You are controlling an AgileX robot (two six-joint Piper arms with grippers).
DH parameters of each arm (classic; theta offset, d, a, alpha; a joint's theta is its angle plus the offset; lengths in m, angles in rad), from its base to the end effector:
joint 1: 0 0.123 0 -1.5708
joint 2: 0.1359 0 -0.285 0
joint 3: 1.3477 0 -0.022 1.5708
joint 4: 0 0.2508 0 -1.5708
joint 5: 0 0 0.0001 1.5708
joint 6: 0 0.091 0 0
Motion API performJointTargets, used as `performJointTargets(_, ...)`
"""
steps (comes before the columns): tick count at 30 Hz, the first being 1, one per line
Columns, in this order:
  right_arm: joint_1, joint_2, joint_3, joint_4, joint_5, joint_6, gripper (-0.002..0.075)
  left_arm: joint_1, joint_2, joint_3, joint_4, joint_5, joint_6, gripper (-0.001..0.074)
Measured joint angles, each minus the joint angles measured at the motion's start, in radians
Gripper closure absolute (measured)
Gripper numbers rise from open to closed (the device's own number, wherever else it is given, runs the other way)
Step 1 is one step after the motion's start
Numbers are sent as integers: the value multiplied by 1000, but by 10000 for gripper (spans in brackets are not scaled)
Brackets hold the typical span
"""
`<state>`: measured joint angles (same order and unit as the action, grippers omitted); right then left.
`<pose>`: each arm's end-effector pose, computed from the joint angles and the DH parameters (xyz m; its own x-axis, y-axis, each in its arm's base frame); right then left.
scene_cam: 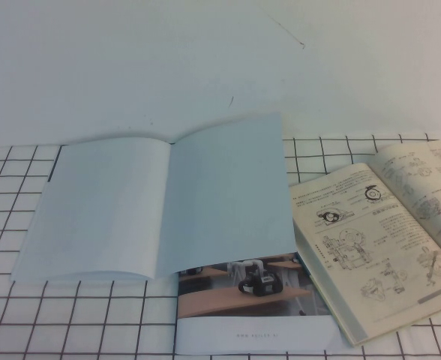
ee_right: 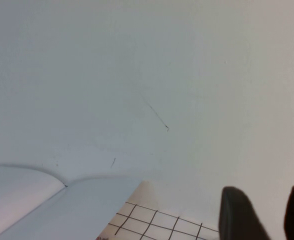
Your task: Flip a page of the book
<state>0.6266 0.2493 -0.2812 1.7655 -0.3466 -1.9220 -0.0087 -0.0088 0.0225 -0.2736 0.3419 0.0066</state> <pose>0.0728 0.0154 0.2860 0.0803 -0.1095 -0.9907 -0.2745 0.9531 -0.1276 0.0534 -0.0087 0.1764 -0.2698 -0.2459 -0.9310 0.0300 0.9642 -0.2633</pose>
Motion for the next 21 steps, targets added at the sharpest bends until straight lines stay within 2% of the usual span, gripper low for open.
performJointTargets(11,0,0,0,0,-4,0,508,0,0,0,0,0,0,738)
performJointTargets(16,-8,-15,0,0,-62,0,508,0,0,0,0,0,0,738)
performJointTargets(19,-61,-25,2,2,-74,37,508,0,0,0,0,0,0,738)
performJointTargets(21,-138,-35,6,-46,-29,115,508,0,0,0,0,0,0,738)
